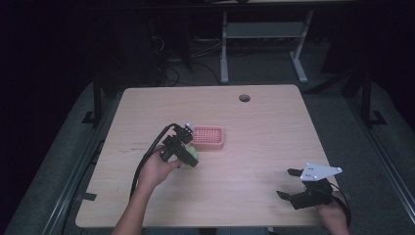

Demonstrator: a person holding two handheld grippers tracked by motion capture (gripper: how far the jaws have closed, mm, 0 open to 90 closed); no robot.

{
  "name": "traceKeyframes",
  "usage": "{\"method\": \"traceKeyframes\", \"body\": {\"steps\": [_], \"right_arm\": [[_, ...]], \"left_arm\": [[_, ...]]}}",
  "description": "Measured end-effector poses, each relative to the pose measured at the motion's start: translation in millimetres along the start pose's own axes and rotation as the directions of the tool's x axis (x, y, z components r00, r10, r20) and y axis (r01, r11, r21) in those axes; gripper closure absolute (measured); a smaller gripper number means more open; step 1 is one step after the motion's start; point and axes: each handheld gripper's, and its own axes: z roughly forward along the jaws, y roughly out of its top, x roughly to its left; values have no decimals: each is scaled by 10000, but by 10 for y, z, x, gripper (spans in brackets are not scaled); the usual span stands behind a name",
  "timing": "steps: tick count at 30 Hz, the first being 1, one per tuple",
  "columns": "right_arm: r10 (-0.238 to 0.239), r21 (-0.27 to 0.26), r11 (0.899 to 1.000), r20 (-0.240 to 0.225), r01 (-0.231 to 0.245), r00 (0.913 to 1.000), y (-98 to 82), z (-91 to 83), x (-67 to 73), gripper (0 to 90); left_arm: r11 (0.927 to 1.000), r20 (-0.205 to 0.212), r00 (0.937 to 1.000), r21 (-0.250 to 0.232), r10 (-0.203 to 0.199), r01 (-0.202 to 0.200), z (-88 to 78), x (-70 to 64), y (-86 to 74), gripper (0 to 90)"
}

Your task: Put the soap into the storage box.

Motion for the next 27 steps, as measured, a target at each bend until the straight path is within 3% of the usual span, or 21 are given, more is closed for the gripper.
{"method": "traceKeyframes", "body": {"steps": [27], "right_arm": [[35,-135,9999,6,-35,10000,-5,-17,-5,138]], "left_arm": [[9996,-142,9998,248,-148,152,43,89,496,267]]}}
